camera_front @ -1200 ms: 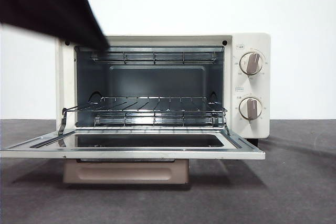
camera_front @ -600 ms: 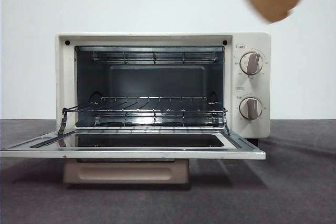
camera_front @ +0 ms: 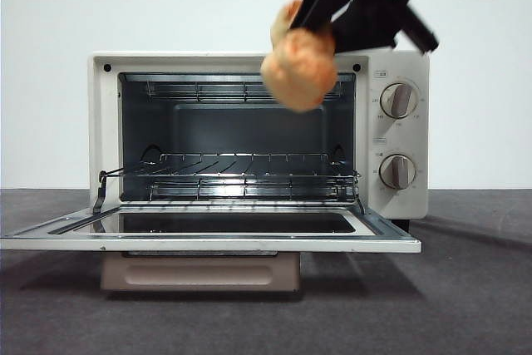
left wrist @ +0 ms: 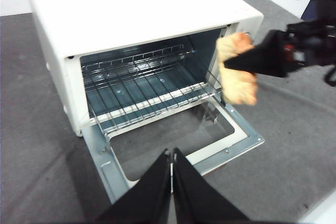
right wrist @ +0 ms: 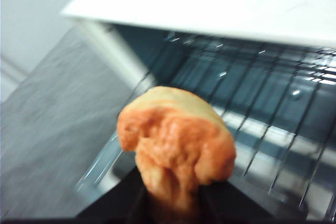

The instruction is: The left arm flap open the oven, the right arm pick bread and place it into oven, the left arm flap close the oven

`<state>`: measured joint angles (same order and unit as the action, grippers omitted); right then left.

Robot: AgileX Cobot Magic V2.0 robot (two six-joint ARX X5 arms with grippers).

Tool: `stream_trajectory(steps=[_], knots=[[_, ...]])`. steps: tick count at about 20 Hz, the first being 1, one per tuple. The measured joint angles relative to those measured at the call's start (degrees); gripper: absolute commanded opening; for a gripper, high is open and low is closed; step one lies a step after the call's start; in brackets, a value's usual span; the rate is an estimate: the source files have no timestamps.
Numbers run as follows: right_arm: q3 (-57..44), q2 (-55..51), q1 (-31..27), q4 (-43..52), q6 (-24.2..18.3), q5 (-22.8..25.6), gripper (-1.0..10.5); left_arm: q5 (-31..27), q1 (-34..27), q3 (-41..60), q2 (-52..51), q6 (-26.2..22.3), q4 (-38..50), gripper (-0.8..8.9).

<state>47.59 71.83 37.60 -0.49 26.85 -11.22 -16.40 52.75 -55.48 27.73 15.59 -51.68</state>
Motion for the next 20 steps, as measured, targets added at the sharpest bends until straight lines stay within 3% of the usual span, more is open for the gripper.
stream_trajectory(steps=[6,20], knots=[[0.0,8.0,0.0,9.2,3.5,1.2,0.5,0.0,0.0,-0.3,-1.4,-0.2,-3.3,0.09],[0.0,17.4,-0.1,20.9,10.1,9.9,0.5,0.0,0.0,-0.3,-1.4,-0.3,-3.7,0.09]])
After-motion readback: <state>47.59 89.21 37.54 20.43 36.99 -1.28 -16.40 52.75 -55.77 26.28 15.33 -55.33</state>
